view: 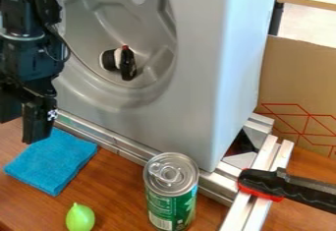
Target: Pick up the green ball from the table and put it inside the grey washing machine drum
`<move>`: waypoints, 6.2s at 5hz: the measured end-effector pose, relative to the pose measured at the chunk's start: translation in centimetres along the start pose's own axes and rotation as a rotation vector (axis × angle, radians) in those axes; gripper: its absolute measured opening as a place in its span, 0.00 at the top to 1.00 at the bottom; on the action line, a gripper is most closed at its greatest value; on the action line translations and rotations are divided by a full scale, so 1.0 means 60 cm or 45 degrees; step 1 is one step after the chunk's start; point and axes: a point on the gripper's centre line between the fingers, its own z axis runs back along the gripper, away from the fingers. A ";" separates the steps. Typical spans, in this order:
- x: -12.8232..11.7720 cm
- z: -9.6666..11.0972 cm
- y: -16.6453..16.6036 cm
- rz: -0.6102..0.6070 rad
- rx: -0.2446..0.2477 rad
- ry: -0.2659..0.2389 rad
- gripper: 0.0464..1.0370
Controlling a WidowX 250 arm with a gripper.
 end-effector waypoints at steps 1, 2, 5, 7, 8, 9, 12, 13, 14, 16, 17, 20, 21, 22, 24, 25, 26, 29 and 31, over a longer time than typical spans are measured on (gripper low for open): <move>0.001 -0.005 -0.001 0.001 -0.009 0.015 0.03; 0.033 -0.021 -0.028 -0.091 -0.009 0.011 0.03; 0.044 -0.079 -0.077 -0.149 -0.134 0.039 0.03; 0.063 -0.103 -0.106 -0.239 -0.123 -0.081 0.03; 0.066 -0.132 -0.115 -0.265 -0.094 -0.085 0.03; 0.071 -0.143 -0.118 -0.266 -0.098 -0.082 0.03; 0.046 -0.176 -0.123 -0.217 -0.123 0.038 0.03; 0.048 -0.189 -0.120 -0.196 -0.145 0.037 0.03; 0.047 -0.208 -0.122 -0.216 -0.164 0.086 0.03; 0.055 -0.217 -0.110 -0.158 -0.162 0.066 0.35; 0.047 -0.199 -0.106 -0.079 -0.132 0.038 0.37; 0.030 0.017 0.048 0.080 0.250 -0.298 0.37; 0.046 0.057 0.079 0.053 0.342 -0.359 0.37; 0.082 0.070 0.092 -0.090 0.412 -0.482 0.37; 0.133 0.073 0.104 -0.211 0.504 -0.804 0.37; 0.157 0.064 0.110 -0.200 0.485 -0.884 0.37; 0.161 0.051 0.132 -0.148 0.464 -0.931 0.37; 0.209 0.066 0.140 -0.072 0.407 -1.033 0.37; 0.257 0.056 0.127 -0.070 0.305 -1.096 0.37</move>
